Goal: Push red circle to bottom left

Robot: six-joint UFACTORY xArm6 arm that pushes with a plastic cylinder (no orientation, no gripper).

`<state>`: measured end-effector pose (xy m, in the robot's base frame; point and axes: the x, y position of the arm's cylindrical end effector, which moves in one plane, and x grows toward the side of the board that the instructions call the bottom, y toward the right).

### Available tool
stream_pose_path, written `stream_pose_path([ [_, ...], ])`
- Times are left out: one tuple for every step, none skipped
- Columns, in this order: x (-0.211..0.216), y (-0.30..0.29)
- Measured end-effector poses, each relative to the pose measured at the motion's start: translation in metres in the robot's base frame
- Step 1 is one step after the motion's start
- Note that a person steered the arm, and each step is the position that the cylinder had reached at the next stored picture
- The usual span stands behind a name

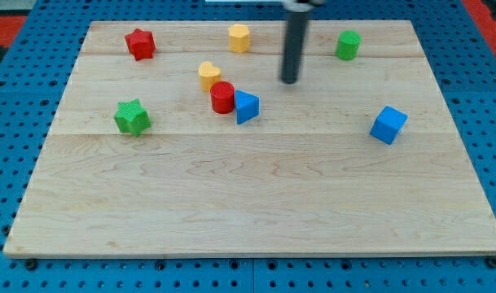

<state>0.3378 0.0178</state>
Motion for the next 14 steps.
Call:
stream_pose_path([
  [0.011,-0.043],
  [0.026,-0.039],
  [0.035,-0.039],
  [0.035,-0.039],
  [0.035,-0.039],
  [0.036,-0.039],
  [0.063,-0.06],
  [0.054,-0.062],
  [0.088,-0.124],
  [0.13,-0.183],
  [0.142,-0.186],
  [0.134,-0.119],
  [0.166,-0.094],
  [0.188,-0.126],
])
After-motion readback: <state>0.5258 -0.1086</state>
